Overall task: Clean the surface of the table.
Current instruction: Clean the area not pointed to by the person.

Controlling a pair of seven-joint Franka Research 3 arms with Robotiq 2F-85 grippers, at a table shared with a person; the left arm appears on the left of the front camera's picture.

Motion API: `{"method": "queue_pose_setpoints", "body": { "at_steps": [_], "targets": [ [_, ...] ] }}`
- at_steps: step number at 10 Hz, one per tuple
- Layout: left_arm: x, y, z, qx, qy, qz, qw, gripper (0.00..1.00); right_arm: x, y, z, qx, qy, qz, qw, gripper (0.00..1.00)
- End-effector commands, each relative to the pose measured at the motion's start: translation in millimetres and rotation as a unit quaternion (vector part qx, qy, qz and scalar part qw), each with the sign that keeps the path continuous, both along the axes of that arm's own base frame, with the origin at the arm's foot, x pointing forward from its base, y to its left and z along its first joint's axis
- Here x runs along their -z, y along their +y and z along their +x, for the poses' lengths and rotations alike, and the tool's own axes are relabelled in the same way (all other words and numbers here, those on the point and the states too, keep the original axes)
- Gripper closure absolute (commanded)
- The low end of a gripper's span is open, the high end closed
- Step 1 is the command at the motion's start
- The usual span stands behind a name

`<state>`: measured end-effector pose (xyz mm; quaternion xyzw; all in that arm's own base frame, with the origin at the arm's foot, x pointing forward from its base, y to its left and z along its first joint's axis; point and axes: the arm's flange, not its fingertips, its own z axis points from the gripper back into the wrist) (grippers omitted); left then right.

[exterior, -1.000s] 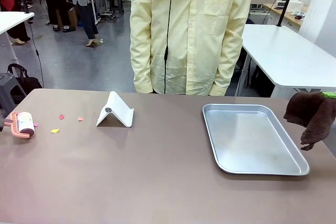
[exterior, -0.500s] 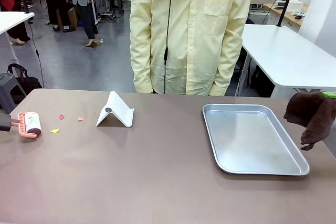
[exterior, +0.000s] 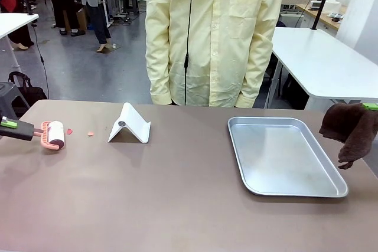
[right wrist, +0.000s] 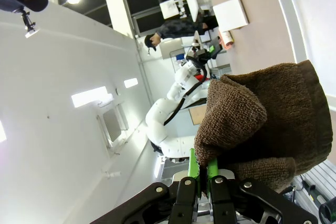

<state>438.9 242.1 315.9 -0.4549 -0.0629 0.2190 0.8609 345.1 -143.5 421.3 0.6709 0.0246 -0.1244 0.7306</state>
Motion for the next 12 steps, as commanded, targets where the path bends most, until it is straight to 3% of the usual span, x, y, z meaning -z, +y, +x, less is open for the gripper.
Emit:
{"method": "queue_pose_setpoints", "body": {
  "at_steps": [1,12],
  "targets": [
    [16.4,-6.1,14.8,-0.005,0.028,0.022,0.999,0.78,-4.8,-1.9,1.5,-0.003,-0.012,0.009,1.000,0.94],
    [9.7,-101.2,78.6,0.066,0.064,0.030,0.995,0.78,-4.8,-1.9,1.5,-0.003,-0.012,0.009,1.000,0.94]
  ]
}}
